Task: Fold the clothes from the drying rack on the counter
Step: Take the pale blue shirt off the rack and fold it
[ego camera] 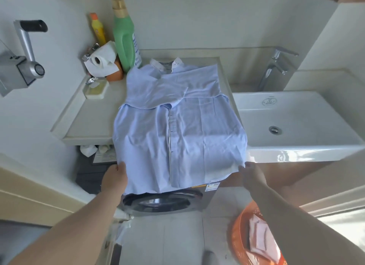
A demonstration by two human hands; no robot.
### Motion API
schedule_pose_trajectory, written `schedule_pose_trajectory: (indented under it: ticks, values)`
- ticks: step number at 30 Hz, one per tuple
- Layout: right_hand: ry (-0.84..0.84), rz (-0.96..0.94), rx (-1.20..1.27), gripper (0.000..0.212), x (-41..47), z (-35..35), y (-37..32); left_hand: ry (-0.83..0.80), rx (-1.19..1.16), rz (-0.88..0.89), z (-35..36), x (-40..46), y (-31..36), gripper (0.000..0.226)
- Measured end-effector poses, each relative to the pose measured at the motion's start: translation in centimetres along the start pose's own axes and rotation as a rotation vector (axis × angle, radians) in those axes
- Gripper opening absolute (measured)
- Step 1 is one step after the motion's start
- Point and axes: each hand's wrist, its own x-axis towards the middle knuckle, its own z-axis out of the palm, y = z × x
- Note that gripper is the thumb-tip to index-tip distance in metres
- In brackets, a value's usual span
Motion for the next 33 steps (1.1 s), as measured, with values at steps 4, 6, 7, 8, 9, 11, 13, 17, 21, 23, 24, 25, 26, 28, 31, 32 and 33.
schedule_pose_trajectory:
  ticks: [4,6,7,8,9,11,13,17,21,23,24,25,26,28,31,32,33]
  values:
    - [0.051,0.018,0.104,0.044,2.5,0.2,0.0,0.064,-0.034,0.007,0.0,-1.2,0.1,0.037]
    - [0.03,-0.008,0.086,0.041,3.3,0.1,0.2,0.08,-0.021,0.021,-0.2,-1.6,0.3,0.037]
    - [0.023,-0.025,0.046,0.042,3.5,0.0,0.2,0.09,-0.018,0.022,-0.4,-1.8,0.4,0.037]
    - [0.016,-0.047,0.004,0.043,3.5,0.0,0.2,0.099,-0.02,0.021,-0.6,-1.8,0.6,0.037]
    - [0.012,-0.066,-0.027,0.043,3.4,0.1,0.3,0.106,-0.021,0.02,-0.8,-1.9,0.6,0.038]
    - [0.009,-0.101,-0.065,0.037,3.6,0.2,0.6,0.121,-0.008,0.023,-1.1,-1.9,0.7,0.038]
    - [-0.003,-0.122,-0.087,0.033,3.8,0.1,0.5,0.138,0.015,0.027,-1.4,-2.0,0.8,0.038]
    - [-0.034,-0.1,-0.029,0.026,3.2,-0.7,0.1,0.185,0.06,0.024,-1.9,-2.2,0.7,0.038]
    - [-0.007,-0.058,0.057,0.025,2.6,-2.6,0.8,0.211,0.077,0.005,-2.8,-2.1,0.7,0.035]
    - [0.006,-0.039,0.093,0.023,2.6,-3.6,1.0,0.218,0.071,-0.018,-3.4,-1.5,0.5,0.035]
    - [0.019,-0.034,0.108,0.023,2.6,-4.2,1.1,0.227,0.068,-0.03,-3.7,-1.3,0.4,0.037]
    - [0.038,-0.029,0.124,0.022,2.6,-4.7,1.1,0.235,0.064,-0.04,-4.2,-1.2,0.3,0.039]
    - [0.062,-0.014,0.134,0.02,2.6,-5.1,1.2,0.246,0.063,-0.047,-4.6,-1.2,0.2,0.039]
    - [0.123,0.028,0.16,0.021,2.5,-6.1,1.2,0.267,0.072,-0.044,-5.4,-1.0,0.0,0.039]
    - [0.121,0.048,0.221,0.023,1.9,-6.5,1.0,0.261,0.079,-0.027,-5.8,-1.3,-0.1,0.04]
    - [0.066,0.049,0.277,0.019,1.4,-6.3,0.8,0.231,0.068,-0.017,-5.8,-1.7,-0.1,0.04]
    - [-0.011,0.073,0.333,0.015,0.7,-6.1,0.6,0.184,0.045,-0.007,-5.6,-2.2,-0.2,0.042]
